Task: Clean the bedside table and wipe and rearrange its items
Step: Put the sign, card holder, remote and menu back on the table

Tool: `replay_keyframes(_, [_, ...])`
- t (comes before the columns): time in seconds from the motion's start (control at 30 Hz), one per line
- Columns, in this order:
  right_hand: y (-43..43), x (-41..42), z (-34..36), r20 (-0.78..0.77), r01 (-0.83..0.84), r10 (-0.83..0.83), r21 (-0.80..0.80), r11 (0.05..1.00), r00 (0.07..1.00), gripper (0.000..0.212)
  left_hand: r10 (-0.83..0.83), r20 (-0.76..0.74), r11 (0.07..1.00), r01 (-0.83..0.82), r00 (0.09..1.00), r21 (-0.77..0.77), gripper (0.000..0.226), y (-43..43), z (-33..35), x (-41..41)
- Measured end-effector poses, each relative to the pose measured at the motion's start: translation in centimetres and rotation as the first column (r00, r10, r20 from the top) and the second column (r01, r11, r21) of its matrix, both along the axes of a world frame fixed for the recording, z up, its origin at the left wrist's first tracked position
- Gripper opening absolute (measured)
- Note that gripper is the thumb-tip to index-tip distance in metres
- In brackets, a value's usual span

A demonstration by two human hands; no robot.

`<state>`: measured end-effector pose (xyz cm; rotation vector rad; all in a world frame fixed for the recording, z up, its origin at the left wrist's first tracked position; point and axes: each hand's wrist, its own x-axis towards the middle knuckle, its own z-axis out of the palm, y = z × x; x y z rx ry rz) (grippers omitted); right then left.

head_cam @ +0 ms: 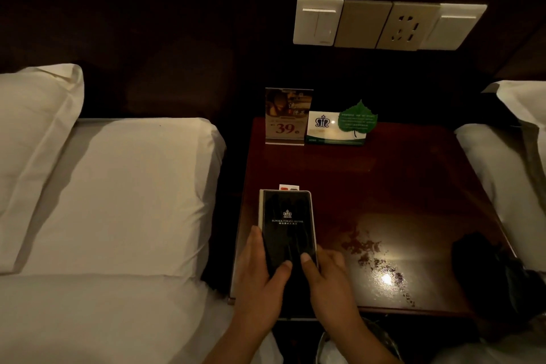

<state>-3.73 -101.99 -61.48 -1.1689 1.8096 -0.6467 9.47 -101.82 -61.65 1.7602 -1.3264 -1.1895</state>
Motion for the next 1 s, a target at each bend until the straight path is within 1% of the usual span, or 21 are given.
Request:
replay_keyframes(0.03, [-0.5, -0.4, 0.2, -0.020, -0.033, 0.033, -0.010, 0.999, 0.999, 0.031, -0.001, 0.013, 1.000, 0.001, 1.000, -0.010, 0.085, 0.0, 0.0, 0.0])
replay_keyframes(0.13, [-4.4, -1.6, 1.4, -0.227, -0.094, 0.063, -0.127, 0.987, 0.972, 0.058, 0.038, -0.037, 0.999, -0.037, 0.999, 0.014, 0.081, -0.5, 0.0, 0.5])
replay_keyframes(0.2, [-8.1, -1.5, 2.3, -0.296, -0.169, 0.105, -0.197, 0.966, 0.949, 0.058, 0.043, -0.037, 0.999, -0.042, 0.998, 0.011, 0.078, -1.1, -0.3, 0.9])
replay_keyframes(0.23, [-9.7, -1.2, 2.7, -0.335, -0.233, 0.160, -0.190, 0.954, 0.929, 0.057, 0.018, -0.003, 1.000, -0.018, 1.000, -0.012, 0.076, -1.2, -0.4, 0.9])
replay_keyframes(0.33, [-12.2, 0.0, 3.0, -0.453, -0.417, 0.347, -0.060, 0.907, 0.821, 0.054, -0.030, 0.141, 0.996, 0.042, 0.990, -0.084, 0.073, -1.1, -0.7, 0.7])
replay_keyframes(0.4, [-12.5, 0.2, 2.8, -0.502, -0.452, 0.369, -0.050, 0.891, 0.783, 0.051, -0.018, 0.188, 0.993, 0.039, 0.982, -0.108, 0.075, -0.9, -0.7, 0.8])
replay_keyframes(0.5, [-12.6, 0.4, 2.8, -0.496, -0.398, 0.315, -0.068, 0.915, 0.809, 0.044, -0.026, 0.190, 0.992, 0.049, 0.981, -0.118, 0.076, -0.9, -1.0, 0.8])
replay_keyframes(0.57, [-12.6, 0.6, 2.8, -0.461, -0.376, 0.315, -0.044, 0.925, 0.829, 0.043, -0.019, 0.199, 0.992, 0.043, 0.980, -0.119, 0.078, -0.8, -1.0, 0.9])
replay_keyframes(0.63, [-12.5, 0.7, 2.8, -0.452, -0.381, 0.327, -0.032, 0.924, 0.830, 0.045, -0.017, 0.209, 0.991, 0.044, 0.978, -0.126, 0.080, -0.9, -1.1, 0.9])
replay_keyframes(0.77, [-12.3, 1.0, 3.1, -0.497, -0.403, 0.342, -0.016, 0.915, 0.797, 0.052, -0.025, 0.212, 0.989, 0.056, 0.977, -0.140, 0.081, -0.8, -1.3, 1.0])
replay_keyframes(0.9, [-12.0, 1.6, 3.1, -0.582, -0.478, 0.394, 0.011, 0.878, 0.712, 0.062, -0.034, 0.198, 0.987, 0.065, 0.980, -0.149, 0.077, -1.1, -1.5, 1.1])
replay_keyframes(0.93, [-12.0, 1.7, 3.1, -0.586, -0.485, 0.396, 0.005, 0.875, 0.707, 0.063, -0.031, 0.200, 0.986, 0.063, 0.979, -0.153, 0.077, -1.2, -1.5, 1.1])
replay_keyframes(1.0, [-12.0, 1.8, 3.1, -0.565, -0.467, 0.379, -0.014, 0.884, 0.733, 0.063, -0.012, 0.197, 0.985, 0.045, 0.980, -0.166, 0.077, -1.1, -1.5, 1.0])
